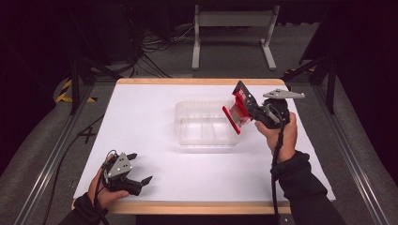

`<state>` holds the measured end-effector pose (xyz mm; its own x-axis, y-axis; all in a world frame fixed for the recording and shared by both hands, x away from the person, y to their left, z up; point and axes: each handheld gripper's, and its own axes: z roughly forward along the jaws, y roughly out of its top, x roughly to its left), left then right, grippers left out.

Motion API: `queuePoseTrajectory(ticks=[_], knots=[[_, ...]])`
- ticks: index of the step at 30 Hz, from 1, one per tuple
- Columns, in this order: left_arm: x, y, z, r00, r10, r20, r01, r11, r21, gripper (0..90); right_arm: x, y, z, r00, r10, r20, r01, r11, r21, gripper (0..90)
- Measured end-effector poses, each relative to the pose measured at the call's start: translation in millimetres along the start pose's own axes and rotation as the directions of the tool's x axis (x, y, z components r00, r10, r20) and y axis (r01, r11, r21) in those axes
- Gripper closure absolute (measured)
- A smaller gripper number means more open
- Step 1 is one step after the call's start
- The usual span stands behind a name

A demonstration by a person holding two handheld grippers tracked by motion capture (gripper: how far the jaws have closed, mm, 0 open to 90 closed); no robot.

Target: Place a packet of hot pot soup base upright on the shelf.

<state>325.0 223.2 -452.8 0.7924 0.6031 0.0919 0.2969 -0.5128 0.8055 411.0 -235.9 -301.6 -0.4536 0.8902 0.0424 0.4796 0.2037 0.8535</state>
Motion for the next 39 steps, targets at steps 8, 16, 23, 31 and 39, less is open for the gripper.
queuePoseTrajectory(ticks=[8,16,23,31,39], knots=[[-0.2,0.0,0.2,1.0000,0.001,0.001,-0.001,1.0000,0.002,3.6,12.2,4.8,16.2,0.9997,-0.025,0.002,0.025,0.999,0.020,90.0],[0.5,-0.3,-0.2,1.0000,0.001,0.003,-0.001,1.0000,0.001,3.7,18.2,18.4,10.6,0.9992,-0.015,-0.036,0.014,1.000,-0.017,90.0],[-0.2,0.0,-0.4,1.0000,0.002,0.004,-0.002,1.0000,-0.003,3.7,27.5,19.9,20.8,0.9987,-0.044,-0.023,0.045,0.999,0.024,90.0],[0.7,-0.5,-0.3,1.0000,0.002,0.007,-0.002,1.0000,0.001,3.7,39.1,21.9,36.6,0.9987,-0.048,-0.018,0.049,0.997,0.057,90.0],[0.2,-0.6,0.0,1.0000,0.000,0.009,0.000,1.0000,0.004,3.7,29.6,17.0,40.2,0.9997,-0.015,0.016,0.014,0.999,0.053,90.0]])
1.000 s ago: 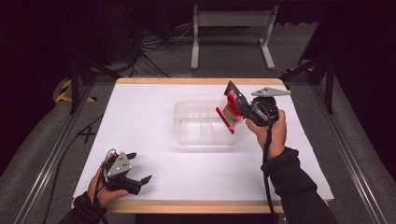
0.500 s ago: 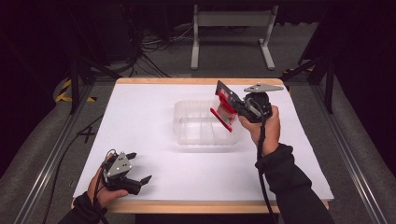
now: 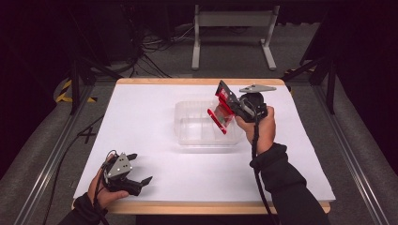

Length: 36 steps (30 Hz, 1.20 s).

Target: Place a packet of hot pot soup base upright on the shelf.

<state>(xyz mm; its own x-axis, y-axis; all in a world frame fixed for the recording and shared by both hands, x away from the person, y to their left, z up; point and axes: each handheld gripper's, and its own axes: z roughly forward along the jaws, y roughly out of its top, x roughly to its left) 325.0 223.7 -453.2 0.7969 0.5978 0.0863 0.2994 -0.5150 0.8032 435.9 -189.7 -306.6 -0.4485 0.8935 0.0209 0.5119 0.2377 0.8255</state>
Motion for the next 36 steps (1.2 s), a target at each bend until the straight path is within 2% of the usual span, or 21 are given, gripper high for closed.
queuePoseTrajectory(ticks=[14,16,18,26,30,36], knots=[[-0.3,0.5,1.3,1.0000,0.004,0.001,-0.004,1.0000,0.001,3.6,-8.8,-4.7,-8.5,0.9999,0.013,0.005,-0.013,1.000,-0.007,90.0],[-0.5,0.6,1.4,1.0000,0.007,0.001,-0.007,1.0000,0.003,3.7,-9.6,-6.2,-8.0,0.9998,0.007,0.016,-0.007,1.000,-0.001,90.0],[-0.4,0.5,1.4,1.0000,0.003,0.001,-0.003,1.0000,0.001,3.6,-12.1,-7.5,-8.4,0.9997,0.023,0.002,-0.023,1.000,-0.009,90.0],[-0.2,0.5,1.3,1.0000,0.002,0.002,-0.002,1.0000,0.000,3.7,-10.6,-12.9,1.8,1.0000,0.008,-0.006,-0.008,1.000,0.019,90.0],[0.1,0.1,1.2,1.0000,0.002,0.001,-0.002,1.0000,0.002,3.6,-9.5,-18.6,10.3,0.9994,0.003,-0.034,-0.002,0.999,0.032,90.0],[0.2,0.0,1.7,1.0000,0.003,0.001,-0.003,1.0000,0.003,3.6,-9.7,-24.8,18.4,0.9987,-0.005,-0.051,0.008,0.999,0.052,89.8]])
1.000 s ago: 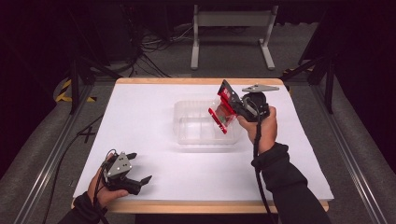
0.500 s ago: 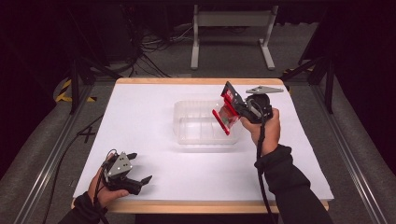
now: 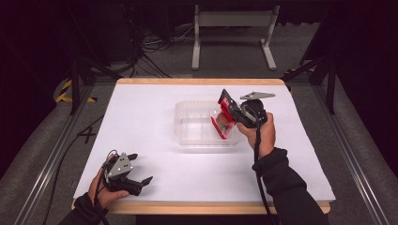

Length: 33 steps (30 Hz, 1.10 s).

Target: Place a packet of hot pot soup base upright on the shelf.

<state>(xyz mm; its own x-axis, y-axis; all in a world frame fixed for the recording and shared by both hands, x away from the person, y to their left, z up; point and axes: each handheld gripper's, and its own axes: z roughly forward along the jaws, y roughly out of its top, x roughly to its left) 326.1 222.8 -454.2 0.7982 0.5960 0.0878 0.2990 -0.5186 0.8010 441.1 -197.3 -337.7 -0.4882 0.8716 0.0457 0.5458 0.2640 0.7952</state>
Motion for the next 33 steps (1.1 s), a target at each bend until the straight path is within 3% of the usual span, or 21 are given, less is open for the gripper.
queuePoseTrajectory(ticks=[8,12,33], knots=[[-0.3,-0.1,0.0,1.0000,0.000,0.002,0.000,1.0000,0.004,3.6,0.2,-0.8,2.7,0.9982,-0.046,-0.039,0.048,0.997,0.055,87.8],[-0.2,-0.1,-0.1,1.0000,0.000,-0.001,0.000,1.0000,0.002,3.6,2.4,-1.8,6.0,0.9954,-0.079,-0.054,0.085,0.991,0.104,86.0],[-0.3,-0.1,0.0,1.0000,-0.002,-0.002,0.002,1.0000,0.007,3.5,-1.3,-2.5,6.0,0.9946,-0.083,-0.062,0.091,0.988,0.127,77.3]])
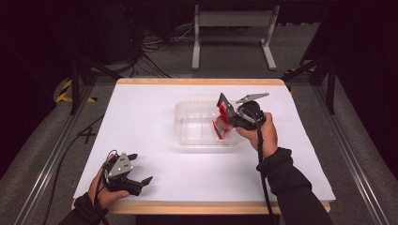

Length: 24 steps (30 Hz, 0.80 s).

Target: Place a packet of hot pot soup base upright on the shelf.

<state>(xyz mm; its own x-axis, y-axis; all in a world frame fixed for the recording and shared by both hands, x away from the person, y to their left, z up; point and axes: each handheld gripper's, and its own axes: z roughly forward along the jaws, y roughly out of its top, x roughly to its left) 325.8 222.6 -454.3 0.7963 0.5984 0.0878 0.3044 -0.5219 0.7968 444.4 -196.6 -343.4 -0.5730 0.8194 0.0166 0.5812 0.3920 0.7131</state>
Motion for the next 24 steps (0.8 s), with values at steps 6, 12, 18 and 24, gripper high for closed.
queuePoseTrajectory(ticks=[6,12,18,24], knots=[[-0.2,0.1,-0.3,1.0000,0.001,-0.003,-0.001,1.0000,-0.005,3.5,-0.5,-0.2,-1.5,1.0000,0.000,0.004,0.000,1.000,-0.011,73.0],[0.1,0.2,0.1,1.0000,0.004,0.000,-0.004,1.0000,-0.003,3.5,-0.6,0.7,-6.6,0.9997,-0.023,0.005,0.023,1.000,-0.021,74.1],[-0.1,0.2,-0.4,1.0000,0.002,-0.003,-0.002,1.0000,-0.006,3.5,-0.8,0.9,-7.8,0.9994,-0.033,0.004,0.033,0.999,-0.027,71.8],[0.0,0.1,-0.4,1.0000,0.002,-0.002,-0.002,1.0000,-0.006,3.5,1.4,2.8,-13.6,0.9965,-0.084,0.000,0.084,0.996,-0.038,68.0]])
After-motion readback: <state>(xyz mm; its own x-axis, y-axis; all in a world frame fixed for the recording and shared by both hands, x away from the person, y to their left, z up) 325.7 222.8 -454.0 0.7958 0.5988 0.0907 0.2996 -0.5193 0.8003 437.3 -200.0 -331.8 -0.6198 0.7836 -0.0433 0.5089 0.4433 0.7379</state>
